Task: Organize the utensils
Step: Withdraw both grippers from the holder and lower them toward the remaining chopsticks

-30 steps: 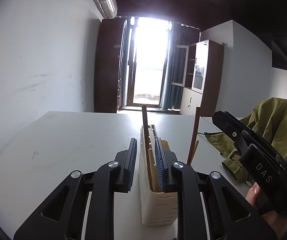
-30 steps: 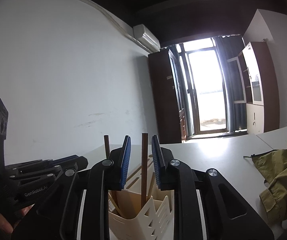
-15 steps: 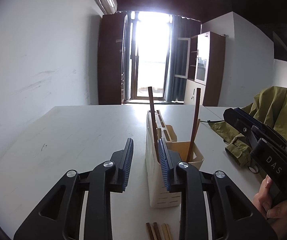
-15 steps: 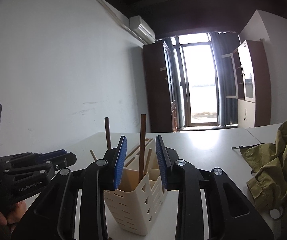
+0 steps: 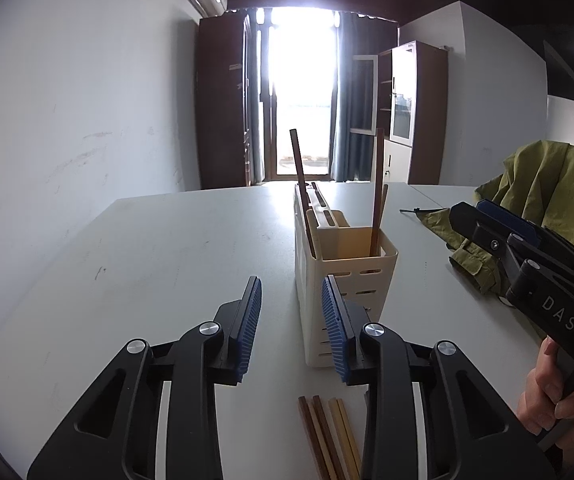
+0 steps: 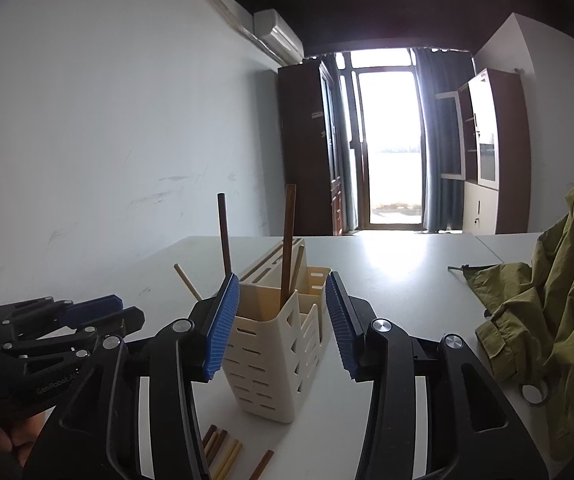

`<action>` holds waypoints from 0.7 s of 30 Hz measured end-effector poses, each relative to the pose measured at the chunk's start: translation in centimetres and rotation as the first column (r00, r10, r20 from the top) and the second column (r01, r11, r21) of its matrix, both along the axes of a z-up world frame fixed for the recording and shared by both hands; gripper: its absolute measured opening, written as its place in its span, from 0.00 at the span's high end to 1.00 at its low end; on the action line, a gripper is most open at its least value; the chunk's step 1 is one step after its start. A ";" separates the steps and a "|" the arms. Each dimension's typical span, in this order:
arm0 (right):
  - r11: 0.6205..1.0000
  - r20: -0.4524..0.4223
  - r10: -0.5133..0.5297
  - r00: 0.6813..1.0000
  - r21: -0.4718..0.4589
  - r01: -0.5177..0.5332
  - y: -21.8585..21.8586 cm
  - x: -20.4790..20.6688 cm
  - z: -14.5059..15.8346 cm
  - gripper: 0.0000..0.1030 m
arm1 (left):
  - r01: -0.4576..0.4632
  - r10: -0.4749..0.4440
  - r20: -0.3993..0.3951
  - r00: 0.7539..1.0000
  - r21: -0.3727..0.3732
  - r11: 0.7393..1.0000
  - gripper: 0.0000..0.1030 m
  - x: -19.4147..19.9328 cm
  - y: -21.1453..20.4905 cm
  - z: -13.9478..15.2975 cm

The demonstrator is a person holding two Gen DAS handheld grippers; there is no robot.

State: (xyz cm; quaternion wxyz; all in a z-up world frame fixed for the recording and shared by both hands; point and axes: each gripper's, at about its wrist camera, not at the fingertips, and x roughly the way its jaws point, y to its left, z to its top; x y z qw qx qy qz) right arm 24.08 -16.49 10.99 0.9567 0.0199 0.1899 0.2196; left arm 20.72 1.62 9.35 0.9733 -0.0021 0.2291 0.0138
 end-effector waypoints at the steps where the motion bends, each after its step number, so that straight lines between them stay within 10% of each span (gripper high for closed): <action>1: 1.000 -0.007 0.002 1.000 -0.010 -0.002 0.1 -0.1 -0.1 0.54 | -0.002 0.002 -0.005 1.000 0.004 1.000 0.68 -0.2 0.0 -0.1; 21: 0.997 -0.242 -0.014 0.970 -0.076 -0.004 0.0 -1.9 -6.1 0.48 | -0.008 0.008 -0.206 0.979 0.005 1.000 0.65 -0.9 0.9 -6.7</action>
